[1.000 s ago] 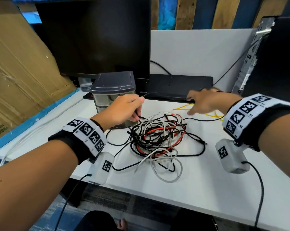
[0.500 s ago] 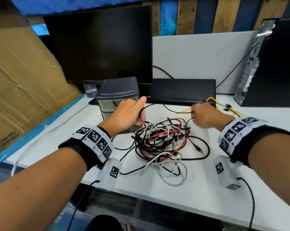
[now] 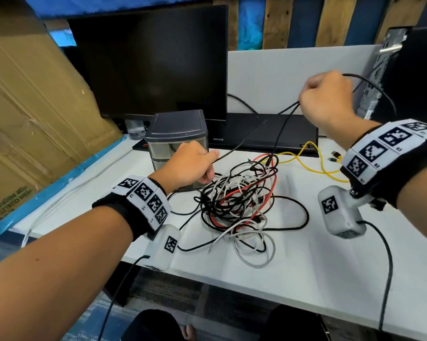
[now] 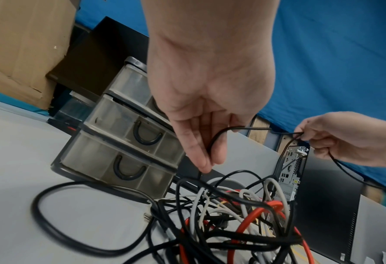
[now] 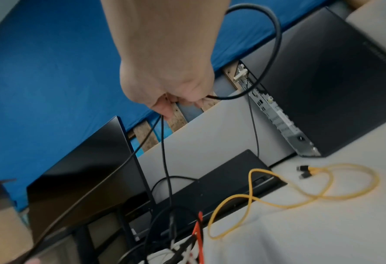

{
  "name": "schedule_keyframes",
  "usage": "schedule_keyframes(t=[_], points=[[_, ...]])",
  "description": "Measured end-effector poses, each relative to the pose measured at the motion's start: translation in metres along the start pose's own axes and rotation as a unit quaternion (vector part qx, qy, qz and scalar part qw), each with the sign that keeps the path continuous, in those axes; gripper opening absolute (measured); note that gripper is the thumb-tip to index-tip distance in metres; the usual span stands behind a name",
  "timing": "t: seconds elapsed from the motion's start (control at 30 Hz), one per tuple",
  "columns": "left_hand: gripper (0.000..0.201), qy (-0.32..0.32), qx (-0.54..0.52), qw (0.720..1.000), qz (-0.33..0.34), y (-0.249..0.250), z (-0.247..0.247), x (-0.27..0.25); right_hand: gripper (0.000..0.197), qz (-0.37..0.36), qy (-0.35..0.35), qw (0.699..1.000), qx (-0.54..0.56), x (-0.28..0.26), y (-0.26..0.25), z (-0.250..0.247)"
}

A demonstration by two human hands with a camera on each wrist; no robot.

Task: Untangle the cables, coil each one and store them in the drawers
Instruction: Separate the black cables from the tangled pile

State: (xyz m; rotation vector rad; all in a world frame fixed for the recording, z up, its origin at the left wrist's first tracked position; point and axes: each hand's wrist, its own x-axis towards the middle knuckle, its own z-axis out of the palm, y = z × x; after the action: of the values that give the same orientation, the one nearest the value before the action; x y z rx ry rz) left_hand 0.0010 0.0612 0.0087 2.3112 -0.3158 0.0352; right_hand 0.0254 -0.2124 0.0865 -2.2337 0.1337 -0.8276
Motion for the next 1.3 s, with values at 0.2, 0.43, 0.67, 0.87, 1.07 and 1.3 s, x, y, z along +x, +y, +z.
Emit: schedule_keyframes(t=[0.2,0.43,0.67,0.87,1.07,1.3], points=[[0.059,-0.007,-0.024,1.0,-0.017,0.004,-0.001,0.0,0.032,0.085,0.046,0.979,0.181,-0.014,-0.002,0.017],[0.044,-0.042,0.043,0.997,-0.049,-0.001,-0.004,-0.003,0.019,0.202,-0.27,0.931,0.137,-0.035,0.022,0.023],[0.011,-0.101,0.074,0.991,-0.039,-0.006,-0.009,0.0,0.054,0.16,-0.596,0.712,-0.334,-0.067,0.011,0.015],[0.021,-0.164,0.19,0.967,-0.046,-0.005,-0.003,0.003,0.041,0.052,-0.513,0.783,-0.348,-0.045,0.009,0.027],[0.027,-0.202,0.266,0.942,-0.035,-0.001,0.006,0.003,0.031,0.002,-0.533,0.812,-0.24,-0.053,0.025,0.057],[0.039,-0.203,0.247,0.947,-0.037,-0.004,0.018,0.012,0.036,0.186,-0.501,0.845,-0.029,-0.046,0.039,0.054]])
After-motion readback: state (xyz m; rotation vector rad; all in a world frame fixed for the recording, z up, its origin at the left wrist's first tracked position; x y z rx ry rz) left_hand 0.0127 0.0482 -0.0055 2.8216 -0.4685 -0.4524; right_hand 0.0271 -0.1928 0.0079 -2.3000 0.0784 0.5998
